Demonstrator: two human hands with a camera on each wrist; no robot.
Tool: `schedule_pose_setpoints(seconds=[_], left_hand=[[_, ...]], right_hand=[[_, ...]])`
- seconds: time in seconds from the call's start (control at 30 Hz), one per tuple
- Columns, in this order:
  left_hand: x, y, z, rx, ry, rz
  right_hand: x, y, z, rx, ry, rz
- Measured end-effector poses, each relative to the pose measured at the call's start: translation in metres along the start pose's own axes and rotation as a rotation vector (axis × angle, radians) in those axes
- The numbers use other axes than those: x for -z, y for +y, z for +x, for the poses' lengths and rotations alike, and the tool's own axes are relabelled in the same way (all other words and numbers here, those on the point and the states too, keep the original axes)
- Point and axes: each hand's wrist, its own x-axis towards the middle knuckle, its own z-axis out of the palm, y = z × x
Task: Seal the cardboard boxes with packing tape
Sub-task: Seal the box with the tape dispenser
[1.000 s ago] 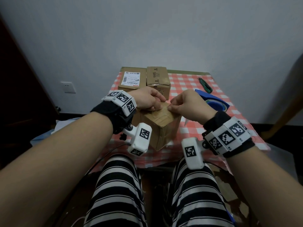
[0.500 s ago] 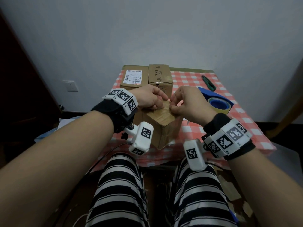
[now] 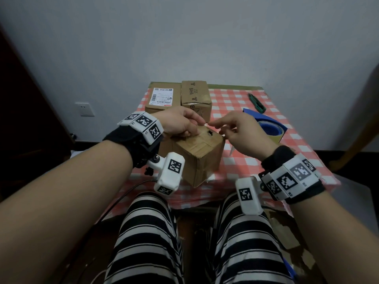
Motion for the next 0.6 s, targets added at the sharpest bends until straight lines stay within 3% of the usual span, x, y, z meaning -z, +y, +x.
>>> schedule_pose_setpoints(seconds=[0.4,0.6], left_hand=[[-0.0014,0.0009,0.0016,0.015,0.0,-0.009],[-0.0001,0.0001,0.0016,0.013,-0.005,-0.03]], right_hand=[[-0.0055,0.0094,0.0,0.049,-0.02,0.044],[-0.0051,0.0051,0.0011,-0.08,0.049,0.215]])
